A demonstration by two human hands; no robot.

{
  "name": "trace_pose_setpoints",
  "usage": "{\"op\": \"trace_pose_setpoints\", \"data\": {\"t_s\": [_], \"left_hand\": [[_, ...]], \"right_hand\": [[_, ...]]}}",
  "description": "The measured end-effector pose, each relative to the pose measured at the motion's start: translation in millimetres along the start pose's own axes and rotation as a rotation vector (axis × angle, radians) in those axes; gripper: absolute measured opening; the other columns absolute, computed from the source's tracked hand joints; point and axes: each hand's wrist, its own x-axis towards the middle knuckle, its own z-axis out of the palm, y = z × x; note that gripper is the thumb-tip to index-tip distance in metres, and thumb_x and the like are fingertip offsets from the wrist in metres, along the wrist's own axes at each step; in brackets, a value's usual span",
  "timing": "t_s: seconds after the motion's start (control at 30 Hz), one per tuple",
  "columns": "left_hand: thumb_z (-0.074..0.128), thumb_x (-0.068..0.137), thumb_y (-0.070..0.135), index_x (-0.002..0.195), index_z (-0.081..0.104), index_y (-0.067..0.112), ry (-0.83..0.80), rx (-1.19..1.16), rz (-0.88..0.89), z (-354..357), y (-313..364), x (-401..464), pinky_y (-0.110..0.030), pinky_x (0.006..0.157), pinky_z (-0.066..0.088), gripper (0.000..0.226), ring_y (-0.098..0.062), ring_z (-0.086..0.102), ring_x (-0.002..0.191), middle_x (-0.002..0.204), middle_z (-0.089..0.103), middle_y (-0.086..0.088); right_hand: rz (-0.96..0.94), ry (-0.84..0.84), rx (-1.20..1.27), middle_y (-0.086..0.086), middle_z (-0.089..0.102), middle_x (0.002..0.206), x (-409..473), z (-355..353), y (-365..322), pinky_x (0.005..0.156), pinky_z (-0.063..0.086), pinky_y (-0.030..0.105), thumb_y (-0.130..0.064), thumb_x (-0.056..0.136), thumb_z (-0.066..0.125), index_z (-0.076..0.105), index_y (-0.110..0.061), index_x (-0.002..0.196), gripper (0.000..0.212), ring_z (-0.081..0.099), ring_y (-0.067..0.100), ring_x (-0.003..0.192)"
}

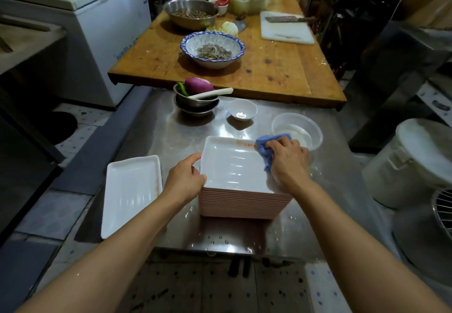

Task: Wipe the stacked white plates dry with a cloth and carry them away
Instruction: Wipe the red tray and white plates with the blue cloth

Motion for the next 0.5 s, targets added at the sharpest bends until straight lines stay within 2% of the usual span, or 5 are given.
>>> {"op": "trace_pose_setpoints", "data": {"t_s": [0.1, 0.23, 0.37, 0.5], "left_hand": [[0.054, 0.084, -0.002, 0.138, 0.047, 0.025, 0.011, 0.008, -0.004, 1.4, 0.5, -1.1, -0.029, 0.059, 0.048, 0.061, -0.016, 0.055, 0.057, 0.059, 0.053, -0.001], [0.052, 0.083, -0.004, 0.138, 0.046, 0.026, 0.027, -0.001, -0.011, 3.3, 0.1, -2.6, -0.027, 0.053, 0.046, 0.062, -0.018, 0.057, 0.054, 0.059, 0.054, -0.002], [0.053, 0.083, -0.004, 0.138, 0.046, 0.025, 0.028, -0.017, -0.015, 4.4, -1.2, -2.3, -0.026, 0.054, 0.045, 0.063, -0.017, 0.057, 0.052, 0.058, 0.054, -0.002], [0.052, 0.087, -0.002, 0.14, 0.043, 0.026, -0.009, -0.093, -0.038, 2.7, -1.6, -3.3, -0.025, 0.051, 0.045, 0.06, -0.014, 0.056, 0.051, 0.063, 0.053, -0.002]], "right_hand": [[-0.011, -0.032, -0.095, 0.002, 0.047, 0.131, -7.5, -7.5, 12.9, 0.093, 0.028, 0.038, -0.028, 0.091, 0.053, 0.052, -0.023, 0.124, 0.033, 0.038, 0.027, 0.117], [-0.059, -0.087, -0.143, 0.001, 0.048, 0.133, -26.4, -15.5, 13.2, 0.098, 0.03, 0.038, -0.021, 0.093, 0.048, 0.056, -0.022, 0.121, 0.029, 0.039, 0.026, 0.116], [-0.076, -0.144, -0.025, 0.003, 0.053, 0.128, -60.6, -18.4, 7.6, 0.096, 0.036, 0.035, -0.014, 0.09, 0.048, 0.061, -0.017, 0.111, 0.025, 0.042, 0.025, 0.115], [-0.071, -0.177, 0.072, 0.005, 0.052, 0.121, -79.1, -18.5, -12.0, 0.093, 0.036, 0.034, -0.008, 0.086, 0.049, 0.059, -0.015, 0.112, 0.029, 0.04, 0.026, 0.109]]}}
